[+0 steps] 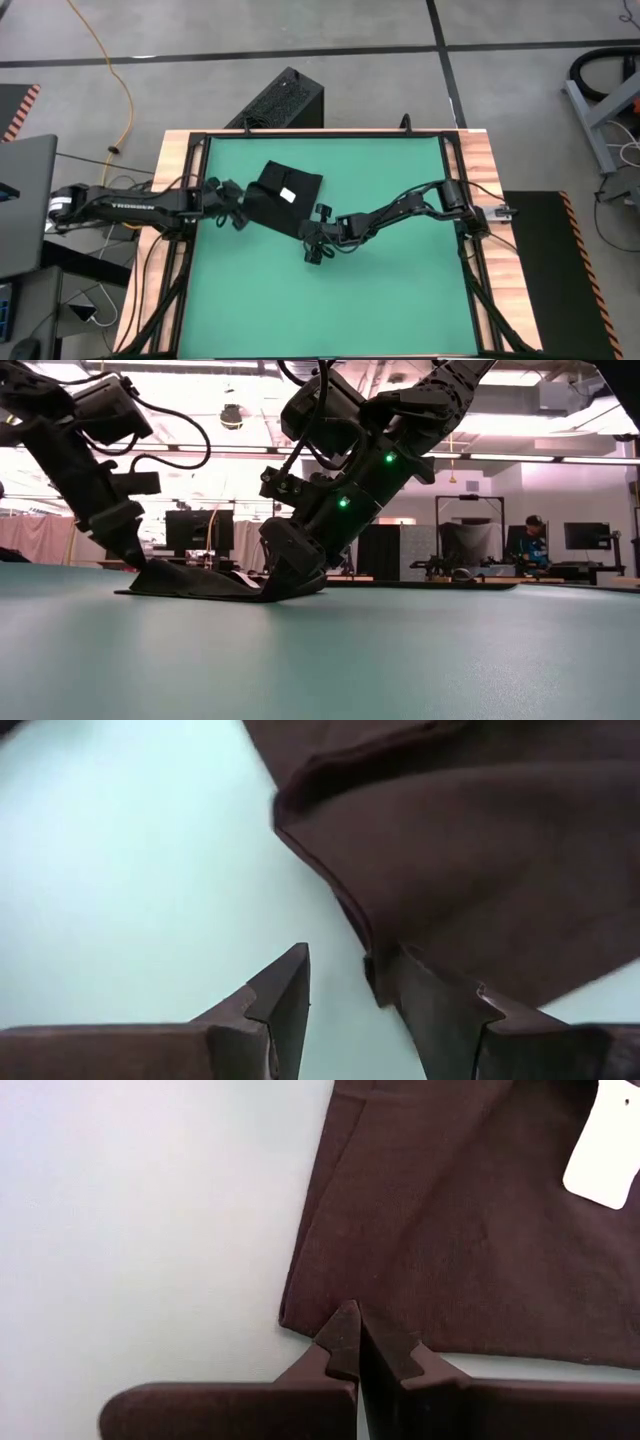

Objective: Roll towel
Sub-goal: Roll the black towel

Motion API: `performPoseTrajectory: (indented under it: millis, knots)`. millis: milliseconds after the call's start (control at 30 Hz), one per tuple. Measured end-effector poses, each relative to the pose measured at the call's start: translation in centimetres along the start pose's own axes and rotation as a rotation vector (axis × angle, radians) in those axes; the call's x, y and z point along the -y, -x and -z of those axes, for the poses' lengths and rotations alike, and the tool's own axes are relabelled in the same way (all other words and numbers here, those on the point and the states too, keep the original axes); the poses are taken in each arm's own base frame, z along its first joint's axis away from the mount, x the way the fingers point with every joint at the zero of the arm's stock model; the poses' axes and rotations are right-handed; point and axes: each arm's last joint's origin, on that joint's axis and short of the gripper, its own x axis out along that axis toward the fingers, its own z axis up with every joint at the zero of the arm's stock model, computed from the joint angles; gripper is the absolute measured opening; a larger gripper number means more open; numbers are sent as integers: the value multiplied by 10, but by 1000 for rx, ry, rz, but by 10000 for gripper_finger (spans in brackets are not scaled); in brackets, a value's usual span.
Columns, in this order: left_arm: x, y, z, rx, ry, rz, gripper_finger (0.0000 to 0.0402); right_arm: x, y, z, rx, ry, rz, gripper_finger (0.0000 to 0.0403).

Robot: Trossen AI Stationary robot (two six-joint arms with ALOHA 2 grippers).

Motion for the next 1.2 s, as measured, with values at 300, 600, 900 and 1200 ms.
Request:
performPoseTrajectory:
  millis: [300, 600, 900, 1200]
  knots:
    - [5, -4, 4, -49, -15, 40, 142, 0, 0, 0, 0, 0, -1, 20]
    - [9, -8, 1, -28, -29, 46, 72, 0, 0, 0, 0, 0, -1, 20]
    - [12, 1, -11, -75, -37, 129, 4, 0, 0, 0, 0, 0, -1, 20]
    - [9, 4, -8, -127, -43, 73, 2, 0, 0, 0, -1, -1, -1, 20]
